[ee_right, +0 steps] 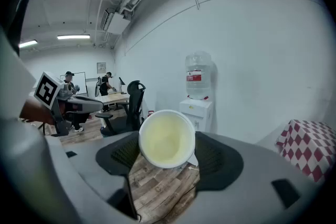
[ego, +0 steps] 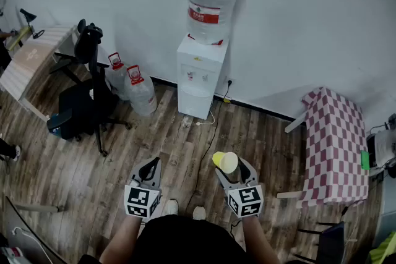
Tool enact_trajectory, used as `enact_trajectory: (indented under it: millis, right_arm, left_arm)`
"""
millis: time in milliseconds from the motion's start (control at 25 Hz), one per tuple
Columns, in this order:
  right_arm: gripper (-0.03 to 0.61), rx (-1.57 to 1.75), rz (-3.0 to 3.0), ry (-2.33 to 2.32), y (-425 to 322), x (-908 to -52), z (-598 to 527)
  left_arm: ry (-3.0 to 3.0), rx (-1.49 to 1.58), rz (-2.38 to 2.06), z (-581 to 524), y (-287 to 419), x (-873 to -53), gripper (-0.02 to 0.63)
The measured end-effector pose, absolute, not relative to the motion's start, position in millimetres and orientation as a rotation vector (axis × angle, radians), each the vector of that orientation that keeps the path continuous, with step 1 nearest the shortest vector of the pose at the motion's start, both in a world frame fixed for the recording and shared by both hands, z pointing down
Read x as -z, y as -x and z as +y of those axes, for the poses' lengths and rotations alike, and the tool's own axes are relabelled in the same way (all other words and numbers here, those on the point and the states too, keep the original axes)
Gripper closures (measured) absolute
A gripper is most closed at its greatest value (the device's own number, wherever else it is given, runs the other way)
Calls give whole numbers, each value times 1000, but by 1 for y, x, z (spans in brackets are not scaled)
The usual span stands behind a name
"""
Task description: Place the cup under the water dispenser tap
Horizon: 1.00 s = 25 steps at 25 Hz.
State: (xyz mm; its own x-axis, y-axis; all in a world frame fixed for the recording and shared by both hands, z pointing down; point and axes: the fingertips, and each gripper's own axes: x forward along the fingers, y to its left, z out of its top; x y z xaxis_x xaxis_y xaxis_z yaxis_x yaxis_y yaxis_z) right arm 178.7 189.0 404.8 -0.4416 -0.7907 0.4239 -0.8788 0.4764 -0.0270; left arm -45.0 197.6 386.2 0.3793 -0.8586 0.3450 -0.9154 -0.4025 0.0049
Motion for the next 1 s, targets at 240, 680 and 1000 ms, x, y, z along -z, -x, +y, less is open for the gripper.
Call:
enact_trajectory:
  millis: [240,680,1000]
  right_arm:
    - [236,-333,-2369,-1406,-168,-400,188]
    - [236,-326,-2348,-1435,-146,-399,183]
    - [236,-343,-2319,-1482,-133,-397,181]
  left_arm:
    - [-2453,-421,-1581,194,52,-382,600]
    - [-2463,-439,-1538,186,76,-391,600]
    - [-2499,-398,-1496,177,91,-391,600]
